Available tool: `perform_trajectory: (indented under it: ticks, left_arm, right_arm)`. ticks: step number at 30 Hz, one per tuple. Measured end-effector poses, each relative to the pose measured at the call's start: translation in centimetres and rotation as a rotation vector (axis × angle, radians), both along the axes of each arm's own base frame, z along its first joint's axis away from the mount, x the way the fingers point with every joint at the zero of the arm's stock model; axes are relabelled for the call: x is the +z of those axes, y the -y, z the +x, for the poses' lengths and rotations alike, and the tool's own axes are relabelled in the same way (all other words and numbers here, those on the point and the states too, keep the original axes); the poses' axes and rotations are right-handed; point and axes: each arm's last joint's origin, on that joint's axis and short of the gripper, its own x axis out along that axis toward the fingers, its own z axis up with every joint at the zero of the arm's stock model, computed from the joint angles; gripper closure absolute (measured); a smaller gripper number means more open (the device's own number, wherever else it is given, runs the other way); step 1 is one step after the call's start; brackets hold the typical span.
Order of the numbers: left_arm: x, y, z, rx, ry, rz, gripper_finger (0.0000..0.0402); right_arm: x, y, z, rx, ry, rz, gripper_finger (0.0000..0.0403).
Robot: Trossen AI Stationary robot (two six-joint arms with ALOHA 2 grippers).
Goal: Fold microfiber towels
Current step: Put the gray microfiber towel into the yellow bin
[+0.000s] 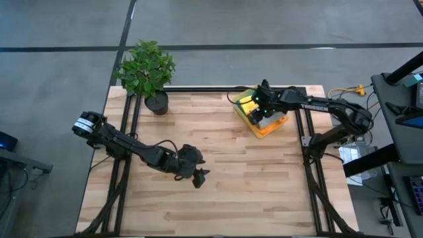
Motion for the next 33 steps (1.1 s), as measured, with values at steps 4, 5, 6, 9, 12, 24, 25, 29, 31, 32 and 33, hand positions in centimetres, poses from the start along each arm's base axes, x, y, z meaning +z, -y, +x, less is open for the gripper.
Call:
perform_trajectory:
  ticks: [4,5,6,9,12,24,25,29,31,32,33]
  left_arm:
    - [0.0,0.1,0.0,-0.019,-0.007,-0.016,0.0175]
    - [0.0,0.1,0.0,-0.019,-0.007,-0.016,0.0175]
    - [0.0,0.1,0.0,-0.02,-0.007,-0.017,0.0175]
    - [0.0,0.1,0.0,-0.021,-0.008,-0.017,0.0175]
    - [0.0,0.1,0.0,-0.022,-0.008,-0.016,0.0175]
    - [0.0,0.1,0.0,-0.026,-0.009,-0.018,0.0175]
    - [0.0,0.1,0.0,-0.026,-0.009,-0.018,0.0175]
    - [0.0,0.1,0.0,-0.026,-0.009,-0.018,0.0175]
    - [0.0,0.1,0.0,-0.026,-0.01,-0.017,0.0175]
    - [0.0,0.1,0.0,-0.026,-0.01,-0.017,0.0175]
    - [-0.1,0.1,0.0,-0.028,-0.011,-0.013,0.0175]
  right_arm:
    - [-0.3,0.0,0.5,-0.007,0.022,0.014,0.0211]
    - [-0.5,0.0,0.5,-0.004,0.022,0.031,0.0211]
    - [-0.7,-0.1,0.7,0.003,0.023,0.049,0.0211]
    - [-1.3,-0.4,1.1,-0.002,-0.005,0.057,0.0211]
    - [-2.2,-0.5,1.5,-0.022,-0.05,0.036,0.0211]
    - [-4.7,-0.1,2.1,-0.047,-0.164,0.028,0.0323]
    - [-4.6,-0.2,2.1,-0.035,-0.163,0.024,0.035]
    - [-3.8,-0.8,2.1,0.002,-0.139,0.021,0.0384]
    - [-3.3,-1.2,2.1,0.02,-0.111,0.048,0.0388]
    - [-3.2,-1.4,2.1,0.031,-0.099,0.064,0.0389]
    - [-3.1,-1.6,2.1,0.037,-0.094,0.075,0.039]
